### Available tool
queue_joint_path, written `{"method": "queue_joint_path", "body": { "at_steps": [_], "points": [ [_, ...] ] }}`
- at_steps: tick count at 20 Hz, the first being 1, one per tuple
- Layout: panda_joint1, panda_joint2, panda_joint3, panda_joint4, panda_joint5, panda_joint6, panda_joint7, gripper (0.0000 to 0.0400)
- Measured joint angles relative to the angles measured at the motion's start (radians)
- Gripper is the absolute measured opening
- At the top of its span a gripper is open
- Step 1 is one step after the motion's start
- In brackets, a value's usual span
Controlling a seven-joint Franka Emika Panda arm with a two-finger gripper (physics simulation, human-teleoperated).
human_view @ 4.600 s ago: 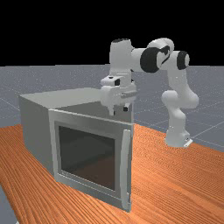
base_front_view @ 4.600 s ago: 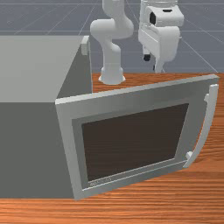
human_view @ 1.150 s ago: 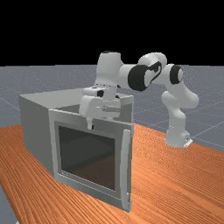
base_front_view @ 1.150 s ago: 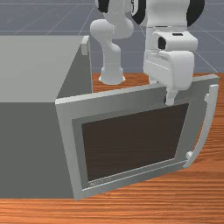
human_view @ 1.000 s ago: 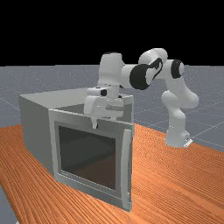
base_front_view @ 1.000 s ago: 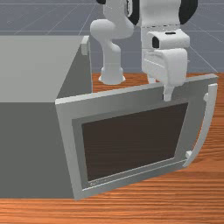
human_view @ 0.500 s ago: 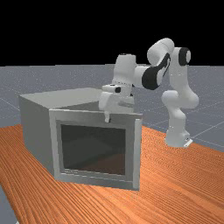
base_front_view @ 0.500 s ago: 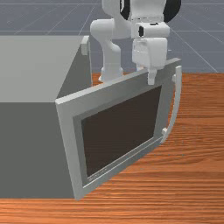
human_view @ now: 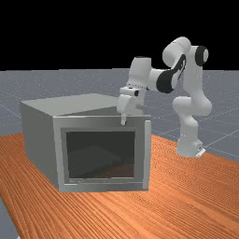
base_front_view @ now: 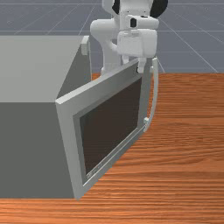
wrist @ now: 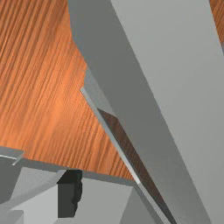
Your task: Close the microwave
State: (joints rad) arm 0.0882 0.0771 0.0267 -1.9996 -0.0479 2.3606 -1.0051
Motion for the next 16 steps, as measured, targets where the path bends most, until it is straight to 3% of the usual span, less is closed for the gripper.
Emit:
{"method": "queue_joint_path", "body": {
  "at_steps": [3,4,5,6,8,9,10,11,12,13,14,15,16],
  "points": [
    [0.021,-0.004,-0.037,-0.004,-0.003,-0.01,-0.183,0.04],
    [0.016,-0.003,-0.047,-0.002,0.07,-0.014,-0.28,0.04],
    [0.014,-0.037,-0.042,-0.053,0.121,0.004,-0.24,0.04],
    [-0.004,-0.032,-0.018,-0.047,0.411,0.005,-0.433,0.04],
    [0.006,0.034,0.066,0.043,0.438,0.055,-0.27,0.04],
    [0.043,0.092,0.1,0.112,0.332,0.067,-0.105,0.04],
    [0.101,0.145,0.084,0.189,0.134,0.023,0.09,0.04],
    [0.159,0.139,0.062,0.213,-0.02,-0.014,0.185,0.04],
    [0.165,0.118,0.063,0.248,-0.031,-0.054,0.191,0.04],
    [0.143,0.136,0.082,0.372,0.108,-0.207,0.123,0.04],
    [0.138,0.132,0.085,0.439,0.141,-0.268,0.114,0.04],
    [0.14,0.147,0.084,0.541,0.133,-0.354,0.127,0.04],
    [0.197,0.3,0.042,0.861,-0.013,-0.51,0.322,0.04]
  ]
}}
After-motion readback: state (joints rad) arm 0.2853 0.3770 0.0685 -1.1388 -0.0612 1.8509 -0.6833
